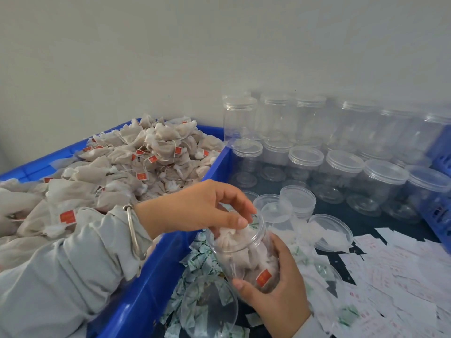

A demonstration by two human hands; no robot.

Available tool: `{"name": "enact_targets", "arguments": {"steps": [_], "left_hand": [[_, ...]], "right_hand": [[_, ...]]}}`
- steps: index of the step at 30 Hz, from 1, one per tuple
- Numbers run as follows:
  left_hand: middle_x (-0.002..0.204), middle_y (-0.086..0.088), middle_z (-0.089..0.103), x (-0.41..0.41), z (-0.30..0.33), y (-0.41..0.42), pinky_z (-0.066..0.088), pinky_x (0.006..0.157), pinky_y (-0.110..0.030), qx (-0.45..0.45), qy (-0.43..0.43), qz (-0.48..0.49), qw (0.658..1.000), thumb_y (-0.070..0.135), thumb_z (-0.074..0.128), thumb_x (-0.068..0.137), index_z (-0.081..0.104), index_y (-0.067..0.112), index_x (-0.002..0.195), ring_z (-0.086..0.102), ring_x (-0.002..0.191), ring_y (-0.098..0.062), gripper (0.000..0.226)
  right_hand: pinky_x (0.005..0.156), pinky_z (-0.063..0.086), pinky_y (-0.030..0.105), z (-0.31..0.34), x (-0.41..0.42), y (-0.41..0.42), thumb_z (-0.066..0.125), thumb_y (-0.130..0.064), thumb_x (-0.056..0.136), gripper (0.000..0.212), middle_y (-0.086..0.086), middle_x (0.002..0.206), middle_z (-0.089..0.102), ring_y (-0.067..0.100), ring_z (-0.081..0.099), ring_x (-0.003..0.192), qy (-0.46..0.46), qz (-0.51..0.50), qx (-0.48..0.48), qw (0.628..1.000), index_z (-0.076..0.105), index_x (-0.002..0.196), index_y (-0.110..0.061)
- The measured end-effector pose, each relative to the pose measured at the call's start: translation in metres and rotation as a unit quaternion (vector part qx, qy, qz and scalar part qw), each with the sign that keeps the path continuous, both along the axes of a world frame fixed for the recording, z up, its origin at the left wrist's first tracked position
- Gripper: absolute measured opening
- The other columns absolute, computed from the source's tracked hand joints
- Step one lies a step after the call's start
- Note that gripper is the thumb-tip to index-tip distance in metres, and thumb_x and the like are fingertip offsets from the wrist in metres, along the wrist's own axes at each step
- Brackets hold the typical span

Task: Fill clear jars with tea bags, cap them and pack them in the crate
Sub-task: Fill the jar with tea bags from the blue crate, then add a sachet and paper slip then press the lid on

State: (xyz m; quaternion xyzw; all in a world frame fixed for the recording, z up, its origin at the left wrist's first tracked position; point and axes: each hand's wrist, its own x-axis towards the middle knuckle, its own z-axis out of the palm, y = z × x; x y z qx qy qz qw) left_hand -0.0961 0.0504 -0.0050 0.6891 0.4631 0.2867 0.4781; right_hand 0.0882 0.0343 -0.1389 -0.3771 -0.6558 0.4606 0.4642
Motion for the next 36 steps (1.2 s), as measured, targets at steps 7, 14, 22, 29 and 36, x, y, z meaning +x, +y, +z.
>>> {"name": "enact_targets", "arguments": {"steps": [7, 14, 22, 29, 36], "left_hand": [[0.088, 0.013, 0.071, 0.005, -0.001, 0.003, 0.052, 0.070, -0.017, 0.089, -0.105, 0.149, 0.979, 0.040, 0.074, 0.062, 0.073, 0.034, 0.083, 0.061, 0.072, 0.001, 0.022], [0.137, 0.019, 0.046, 0.029, -0.021, -0.005, 0.041, 0.105, -0.024, 0.003, 0.030, 0.002, 1.000, 0.059, 0.082, 0.046, 0.022, 0.047, 0.137, 0.046, 0.124, 0.006, 0.110], [0.100, 0.044, 0.056, 0.037, -0.023, -0.001, 0.046, 0.074, -0.005, 0.067, 0.047, 0.109, 0.991, 0.062, 0.077, 0.044, 0.048, 0.057, 0.106, 0.055, 0.095, 0.020, 0.068], [0.103, 0.016, 0.068, 0.024, -0.027, 0.012, 0.051, 0.091, -0.035, 0.079, 0.001, 0.271, 0.959, 0.060, 0.081, 0.037, 0.052, 0.040, 0.115, 0.064, 0.097, -0.003, 0.085], [0.104, 0.009, 0.069, 0.020, -0.028, 0.015, 0.050, 0.093, -0.038, 0.059, 0.003, 0.304, 0.951, 0.055, 0.084, 0.041, 0.052, 0.030, 0.118, 0.065, 0.099, -0.010, 0.086]], "right_hand": [[0.090, 0.043, 0.007, 0.002, 0.001, -0.001, 0.079, -0.052, 0.041, 0.089, -0.026, 0.123, 0.055, -0.014, 0.050, 0.113, 0.050, -0.047, -0.001, 0.998, 0.045, 0.123, -0.040], [0.081, 0.056, 0.049, 0.021, 0.004, -0.005, 0.073, -0.062, 0.059, 0.085, -0.016, 0.122, 0.061, 0.008, 0.062, 0.110, 0.107, -0.057, 0.038, 0.992, 0.043, 0.131, -0.032], [0.101, 0.042, 0.021, 0.015, 0.006, 0.016, 0.034, -0.065, 0.089, 0.051, -0.023, 0.125, 0.059, -0.005, 0.051, 0.119, 0.047, -0.017, 0.013, 0.999, 0.050, 0.131, -0.041], [0.092, 0.026, 0.009, 0.008, 0.029, 0.031, 0.057, -0.010, 0.087, 0.037, -0.013, 0.114, 0.053, 0.011, 0.046, 0.116, -0.267, -0.096, 0.109, 0.953, 0.059, 0.122, -0.021], [0.102, 0.029, 0.027, 0.008, 0.026, 0.030, 0.052, -0.044, 0.087, 0.047, -0.011, 0.127, 0.050, 0.012, 0.039, 0.122, -0.469, -0.058, 0.123, 0.873, 0.048, 0.133, -0.034]]}}
